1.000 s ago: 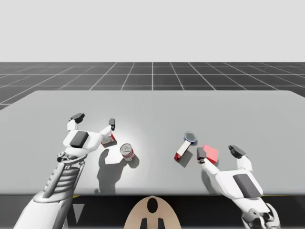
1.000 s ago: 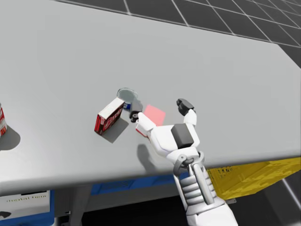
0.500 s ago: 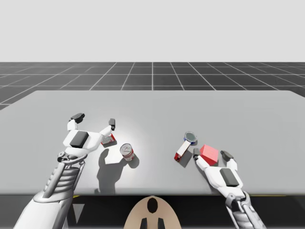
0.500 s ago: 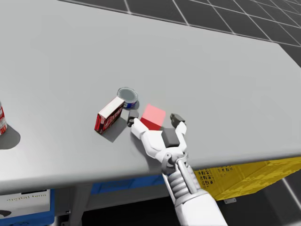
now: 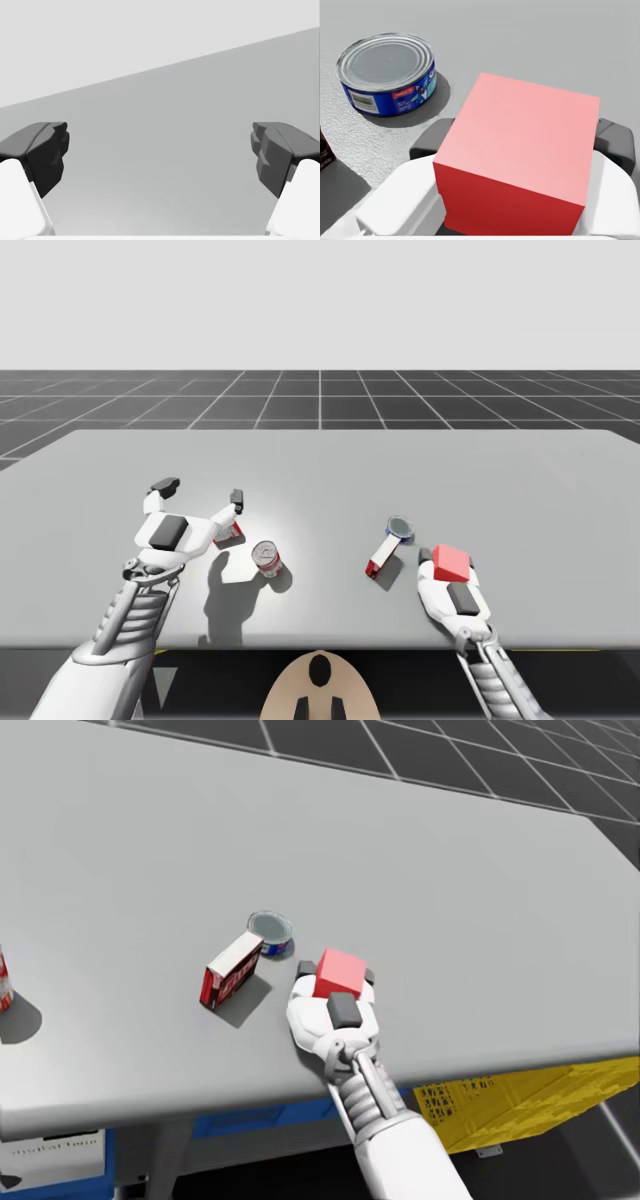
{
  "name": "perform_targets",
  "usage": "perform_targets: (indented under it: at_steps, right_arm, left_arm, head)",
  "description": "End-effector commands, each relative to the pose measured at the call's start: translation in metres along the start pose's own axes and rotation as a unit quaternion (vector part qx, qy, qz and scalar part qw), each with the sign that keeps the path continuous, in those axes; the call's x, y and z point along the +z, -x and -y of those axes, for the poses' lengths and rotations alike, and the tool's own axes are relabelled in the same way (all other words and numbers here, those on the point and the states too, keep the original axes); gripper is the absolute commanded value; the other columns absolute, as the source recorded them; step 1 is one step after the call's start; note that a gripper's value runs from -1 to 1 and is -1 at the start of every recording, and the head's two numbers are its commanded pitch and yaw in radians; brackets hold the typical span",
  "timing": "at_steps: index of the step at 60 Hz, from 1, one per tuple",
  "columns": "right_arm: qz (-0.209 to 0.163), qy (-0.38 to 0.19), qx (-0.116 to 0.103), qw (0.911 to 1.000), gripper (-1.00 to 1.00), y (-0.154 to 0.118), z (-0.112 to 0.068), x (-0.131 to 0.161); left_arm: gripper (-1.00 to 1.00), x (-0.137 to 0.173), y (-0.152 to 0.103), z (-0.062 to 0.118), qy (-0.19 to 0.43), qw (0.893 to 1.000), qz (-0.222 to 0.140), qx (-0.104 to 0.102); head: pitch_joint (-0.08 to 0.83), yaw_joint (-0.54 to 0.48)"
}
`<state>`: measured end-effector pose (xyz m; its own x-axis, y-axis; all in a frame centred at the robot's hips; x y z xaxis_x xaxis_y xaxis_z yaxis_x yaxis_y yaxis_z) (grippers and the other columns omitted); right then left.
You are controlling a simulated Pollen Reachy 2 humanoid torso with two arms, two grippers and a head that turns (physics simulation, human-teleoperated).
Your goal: Find the red cube and pick it up.
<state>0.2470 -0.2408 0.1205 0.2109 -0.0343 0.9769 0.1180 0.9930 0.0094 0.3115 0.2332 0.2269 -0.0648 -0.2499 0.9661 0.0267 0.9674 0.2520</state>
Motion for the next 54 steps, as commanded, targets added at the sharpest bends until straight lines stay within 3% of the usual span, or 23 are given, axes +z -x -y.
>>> perform_targets:
  at_steps: [1, 9, 19, 30, 46, 54]
  right_arm:
    - [-0.013, 0.007, -0.014, 0.9998, 1.0, 0.011, -0.008, 0.004]
    - [-0.013, 0.007, -0.013, 0.9998, 1.0, 0.011, -0.006, 0.005]
    - [-0.013, 0.005, -0.011, 0.9998, 1.0, 0.012, -0.006, 0.005]
    - [-0.006, 0.0, -0.011, 0.9999, 1.0, 0.008, -0.008, 0.01]
    - [0.079, -0.022, 0.009, 0.9966, 1.0, -0.06, -0.008, 0.027]
    - [0.152, -0.027, 0.04, 0.9872, 1.0, -0.107, -0.01, 0.041]
  left_arm:
    - [-1.0, 0.0, 0.0, 0.001, 0.001, 1.0, 0.0, -0.001]
    - [-1.0, 0.0, 0.0, 0.002, 0.001, 1.0, -0.001, -0.003]
    - [-1.0, 0.0, 0.001, 0.002, 0.001, 1.0, -0.001, -0.004]
    - [-1.0, 0.001, 0.001, 0.002, 0.0, 1.0, -0.001, -0.003]
    - [-1.0, 0.001, 0.0, 0.0, -0.001, 1.0, -0.001, 0.0]
    - [-1.0, 0.001, 0.0, 0.0, -0.001, 1.0, -0.001, 0.002]
  head:
    - [0.708, -0.42]
    - [0.623, -0.42]
    - [0.449, -0.44]
    - [0.375, -0.45]
    - [0.337, -0.47]
    - [0.333, -0.46]
